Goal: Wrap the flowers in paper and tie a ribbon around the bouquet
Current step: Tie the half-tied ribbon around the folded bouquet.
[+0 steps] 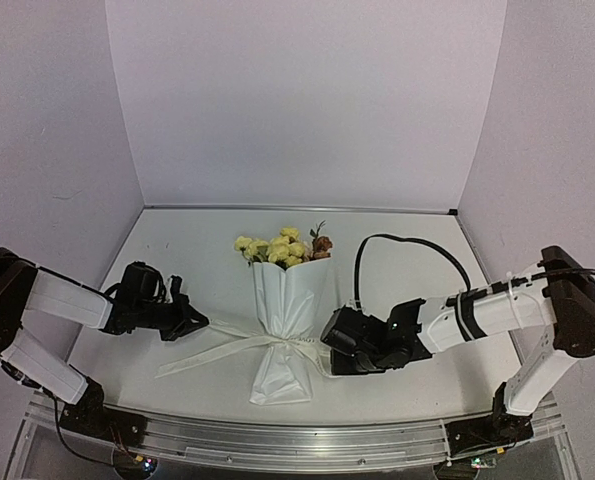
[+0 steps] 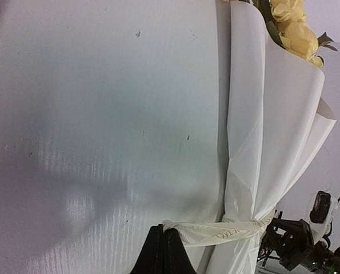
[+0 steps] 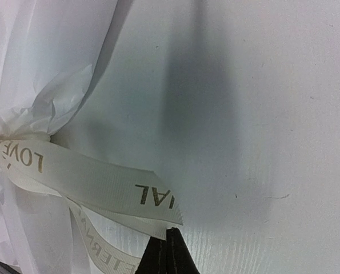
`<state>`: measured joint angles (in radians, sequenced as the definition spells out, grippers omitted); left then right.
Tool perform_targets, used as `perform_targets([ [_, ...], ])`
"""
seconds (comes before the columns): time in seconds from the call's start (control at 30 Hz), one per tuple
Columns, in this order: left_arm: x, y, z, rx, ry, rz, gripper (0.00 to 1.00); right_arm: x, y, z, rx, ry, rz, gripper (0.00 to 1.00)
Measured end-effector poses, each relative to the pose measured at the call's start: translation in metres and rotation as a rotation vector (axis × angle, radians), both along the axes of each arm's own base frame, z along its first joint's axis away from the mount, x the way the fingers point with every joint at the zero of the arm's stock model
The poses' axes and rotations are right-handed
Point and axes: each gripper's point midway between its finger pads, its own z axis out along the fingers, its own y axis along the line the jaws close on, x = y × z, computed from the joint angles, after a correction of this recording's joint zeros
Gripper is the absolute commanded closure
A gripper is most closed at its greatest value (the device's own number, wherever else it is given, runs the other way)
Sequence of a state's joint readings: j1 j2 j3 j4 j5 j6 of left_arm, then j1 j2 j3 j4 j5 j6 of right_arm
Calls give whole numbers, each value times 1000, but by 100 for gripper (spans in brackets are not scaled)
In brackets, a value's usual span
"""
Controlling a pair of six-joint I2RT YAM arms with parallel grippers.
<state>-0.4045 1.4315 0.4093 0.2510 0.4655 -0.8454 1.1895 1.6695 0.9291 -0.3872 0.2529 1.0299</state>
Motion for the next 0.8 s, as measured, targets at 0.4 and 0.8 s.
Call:
perform_targets([
  [0.4,-10,1,-5,-37,45,-8,100,4,-5,-4,43,29,-98,100],
  [0.8,7,-13,8,-14,-18,-73,100,-5,-5,-4,-66,72,84,69],
])
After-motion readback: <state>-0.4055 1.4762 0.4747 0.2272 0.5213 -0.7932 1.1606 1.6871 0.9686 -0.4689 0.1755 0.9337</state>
